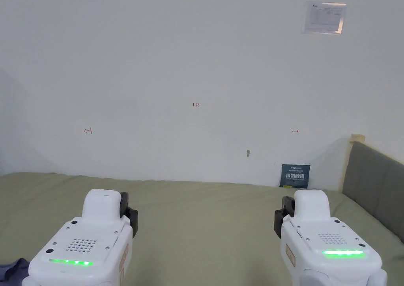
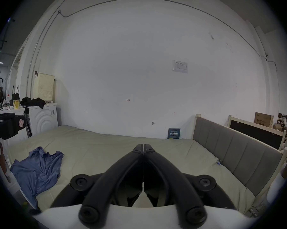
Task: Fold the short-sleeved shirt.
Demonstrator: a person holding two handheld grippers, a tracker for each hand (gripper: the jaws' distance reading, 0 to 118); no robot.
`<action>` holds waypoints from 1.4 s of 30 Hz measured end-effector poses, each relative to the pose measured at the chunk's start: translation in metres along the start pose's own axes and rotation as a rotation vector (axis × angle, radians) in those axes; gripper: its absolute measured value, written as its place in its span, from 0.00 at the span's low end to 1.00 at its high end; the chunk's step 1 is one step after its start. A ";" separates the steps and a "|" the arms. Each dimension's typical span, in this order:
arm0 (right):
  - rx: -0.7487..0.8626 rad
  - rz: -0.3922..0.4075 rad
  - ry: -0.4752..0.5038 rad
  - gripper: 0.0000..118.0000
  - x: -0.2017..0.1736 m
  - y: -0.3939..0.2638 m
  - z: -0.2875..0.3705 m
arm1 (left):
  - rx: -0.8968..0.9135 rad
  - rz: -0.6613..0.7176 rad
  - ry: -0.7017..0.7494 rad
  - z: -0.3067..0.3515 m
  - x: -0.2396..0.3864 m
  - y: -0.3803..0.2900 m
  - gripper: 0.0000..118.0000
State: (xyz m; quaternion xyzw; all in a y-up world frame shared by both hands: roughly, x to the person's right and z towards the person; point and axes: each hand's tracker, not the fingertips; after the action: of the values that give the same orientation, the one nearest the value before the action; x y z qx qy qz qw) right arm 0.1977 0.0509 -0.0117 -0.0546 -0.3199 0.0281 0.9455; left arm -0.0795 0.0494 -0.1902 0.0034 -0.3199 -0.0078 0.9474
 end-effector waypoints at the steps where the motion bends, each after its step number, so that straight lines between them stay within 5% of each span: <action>1: -0.004 0.000 0.005 0.00 0.000 0.000 0.000 | 0.000 0.009 0.001 0.002 -0.003 0.000 0.00; 9: 0.010 0.079 0.118 0.00 -0.046 0.001 0.002 | -0.009 0.016 0.107 0.023 -0.040 -0.008 0.00; 15: -0.036 0.007 0.349 0.00 -0.113 -0.005 -0.005 | -0.061 0.022 0.213 0.049 -0.098 -0.023 0.00; 19: -0.031 0.028 0.345 0.00 -0.154 -0.018 -0.007 | -0.144 0.066 0.227 0.056 -0.140 -0.036 0.00; 20: -0.054 -0.001 0.408 0.00 -0.160 -0.022 -0.010 | -0.169 0.082 0.227 0.056 -0.152 -0.040 0.00; 26: -0.122 0.088 0.463 0.00 -0.196 -0.051 -0.027 | -0.567 0.047 0.274 -0.010 -0.213 -0.089 0.00; 31: -0.185 0.130 0.475 0.00 -0.213 -0.078 -0.056 | -0.905 0.253 0.236 -0.084 -0.266 -0.175 0.00; 34: -0.225 0.147 0.473 0.00 -0.221 -0.093 -0.080 | -0.955 0.258 0.224 -0.121 -0.281 -0.221 0.00; 35: -0.241 0.153 0.473 0.00 -0.223 -0.097 -0.088 | -0.959 0.275 0.207 -0.130 -0.284 -0.230 0.06; 37: -0.264 0.164 0.469 0.00 -0.227 -0.105 -0.103 | -0.942 0.271 0.202 -0.146 -0.282 -0.239 0.78; 38: -0.273 0.167 0.466 0.00 -0.228 -0.109 -0.109 | -0.934 0.265 0.202 -0.154 -0.279 -0.241 1.00; 42: -0.307 0.172 0.455 0.00 -0.232 -0.124 -0.125 | -0.889 0.249 0.169 -0.193 -0.271 -0.259 0.98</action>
State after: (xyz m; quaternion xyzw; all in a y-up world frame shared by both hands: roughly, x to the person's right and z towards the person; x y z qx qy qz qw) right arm 0.0917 -0.1035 -0.2345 -0.2291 -0.0941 0.0464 0.9677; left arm -0.1810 -0.2051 -0.5107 -0.4404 -0.2051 -0.0301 0.8736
